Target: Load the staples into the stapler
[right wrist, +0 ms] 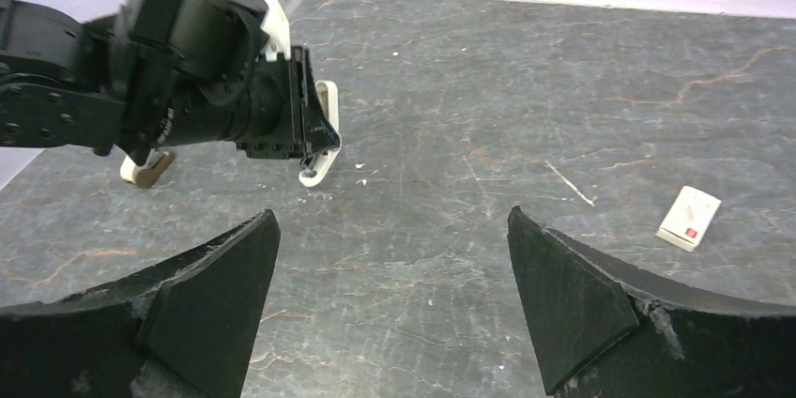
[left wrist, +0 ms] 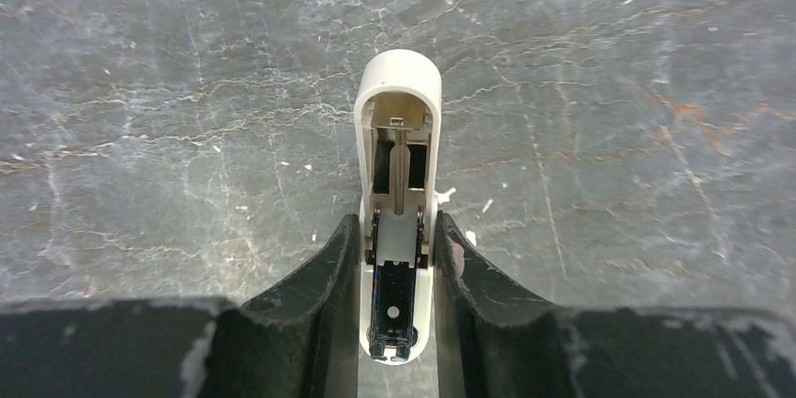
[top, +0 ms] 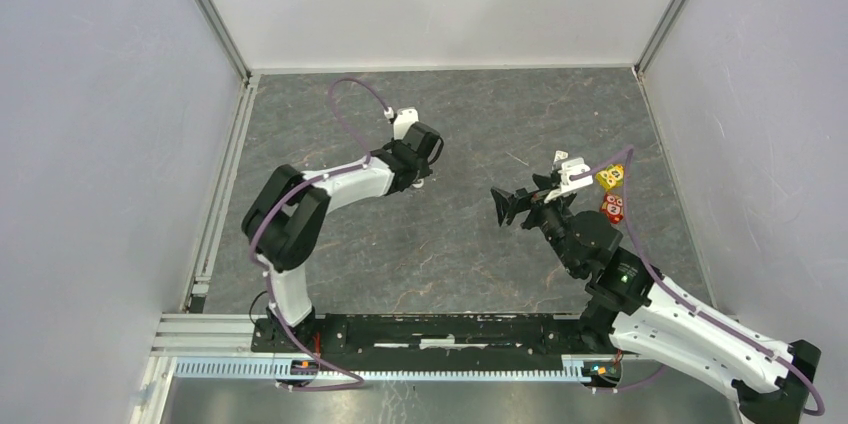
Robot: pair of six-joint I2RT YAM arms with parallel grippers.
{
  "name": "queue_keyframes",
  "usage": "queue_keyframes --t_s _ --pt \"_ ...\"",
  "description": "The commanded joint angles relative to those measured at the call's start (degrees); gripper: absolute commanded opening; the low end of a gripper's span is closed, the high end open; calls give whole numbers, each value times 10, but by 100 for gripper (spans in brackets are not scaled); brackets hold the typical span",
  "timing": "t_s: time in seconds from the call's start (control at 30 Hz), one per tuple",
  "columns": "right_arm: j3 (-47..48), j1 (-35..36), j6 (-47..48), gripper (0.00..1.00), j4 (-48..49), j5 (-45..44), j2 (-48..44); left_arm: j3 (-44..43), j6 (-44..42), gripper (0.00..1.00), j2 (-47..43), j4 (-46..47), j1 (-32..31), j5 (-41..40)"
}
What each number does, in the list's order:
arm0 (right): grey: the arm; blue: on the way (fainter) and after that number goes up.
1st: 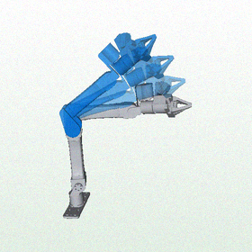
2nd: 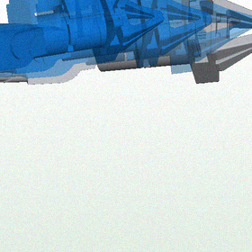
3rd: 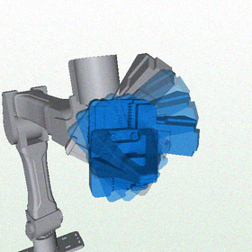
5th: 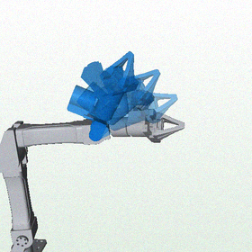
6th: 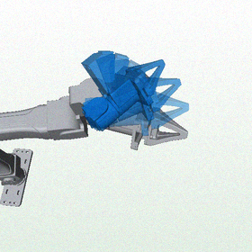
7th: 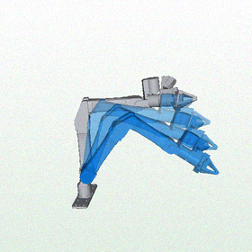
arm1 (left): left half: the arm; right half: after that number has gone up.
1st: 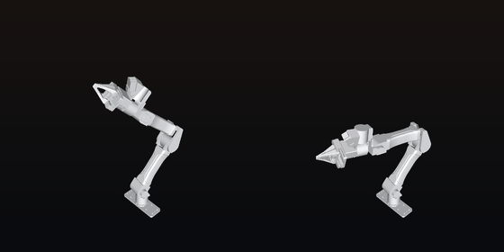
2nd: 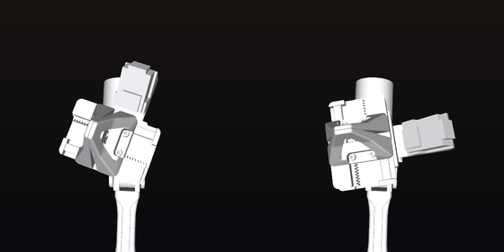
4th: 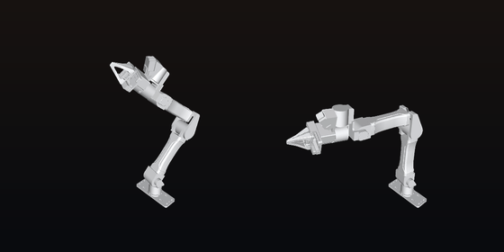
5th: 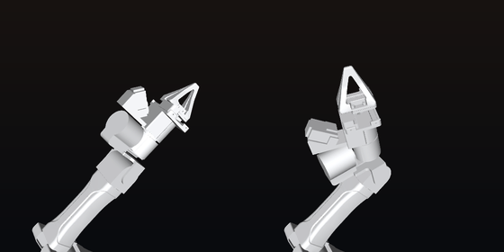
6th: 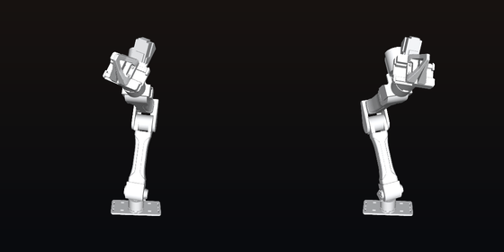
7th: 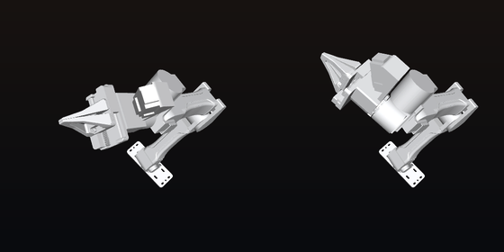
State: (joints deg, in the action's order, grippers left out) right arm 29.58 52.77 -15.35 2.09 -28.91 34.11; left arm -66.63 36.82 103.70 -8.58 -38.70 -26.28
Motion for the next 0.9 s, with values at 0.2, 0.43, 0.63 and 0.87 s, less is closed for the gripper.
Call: queue_keyframes --t_s 0.2,0.43,0.63,0.87 --pt "30 -1 24 98 -41 -57 -17 -67 77 17 80 -36 0 -48" --pt "34 0 20 98 -38 -56 -16 -60 74 39 73 -42 0 -24" --pt "36 0 14 98 -39 -50 -15 -61 57 63 35 -66 0 -20" --pt "30 0 8 98 -33 -36 -13 -51 10 74 -37 -118 10 -9"
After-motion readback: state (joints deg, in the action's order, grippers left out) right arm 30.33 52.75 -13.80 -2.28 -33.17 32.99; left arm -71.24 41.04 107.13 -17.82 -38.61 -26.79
